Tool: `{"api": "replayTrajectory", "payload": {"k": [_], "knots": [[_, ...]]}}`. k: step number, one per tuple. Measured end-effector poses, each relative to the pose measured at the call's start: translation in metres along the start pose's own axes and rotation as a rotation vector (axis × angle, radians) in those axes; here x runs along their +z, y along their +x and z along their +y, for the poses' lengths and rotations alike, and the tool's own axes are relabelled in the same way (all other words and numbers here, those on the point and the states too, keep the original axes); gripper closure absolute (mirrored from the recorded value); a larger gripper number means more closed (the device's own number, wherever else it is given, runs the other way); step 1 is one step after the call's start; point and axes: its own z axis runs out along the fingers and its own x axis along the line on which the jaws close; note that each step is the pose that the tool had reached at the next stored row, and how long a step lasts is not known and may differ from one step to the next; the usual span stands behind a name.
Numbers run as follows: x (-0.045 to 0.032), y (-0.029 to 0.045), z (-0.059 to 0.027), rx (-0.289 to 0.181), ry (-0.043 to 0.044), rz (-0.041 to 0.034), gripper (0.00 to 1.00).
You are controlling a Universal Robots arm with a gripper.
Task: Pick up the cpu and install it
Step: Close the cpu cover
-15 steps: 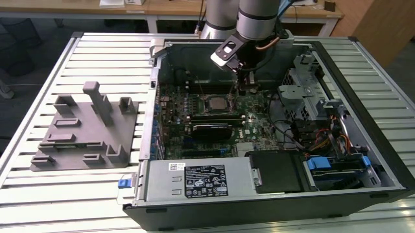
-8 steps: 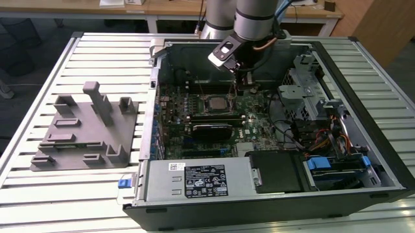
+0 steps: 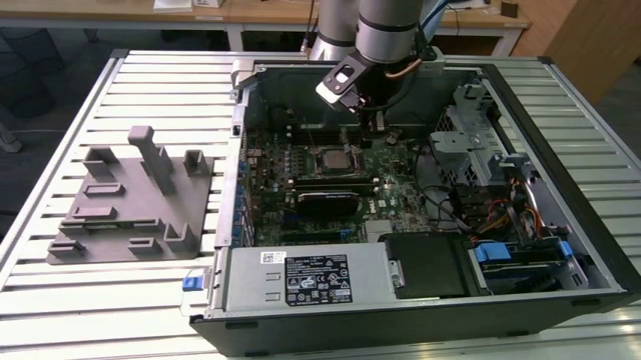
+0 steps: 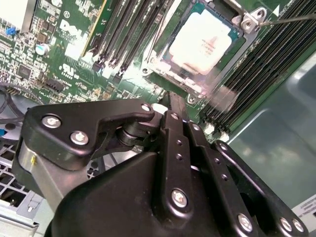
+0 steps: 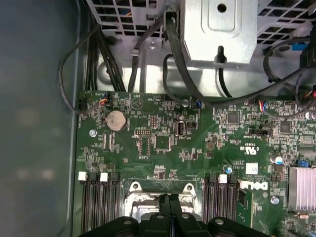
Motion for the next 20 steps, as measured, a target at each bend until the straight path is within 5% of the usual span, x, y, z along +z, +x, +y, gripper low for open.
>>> {"api": "replayTrajectory", "payload": {"k": [6, 15, 20], "knots": [[0.0011, 0.0004, -0.0112, 0.0, -0.0001, 0.0002, 0.89], [0.006, 0.0012, -0.0388, 0.0, 0.0, 0.0, 0.89], [0.0069, 0.0013, -0.0413, 0.0, 0.0001, -0.0002, 0.89]]}}
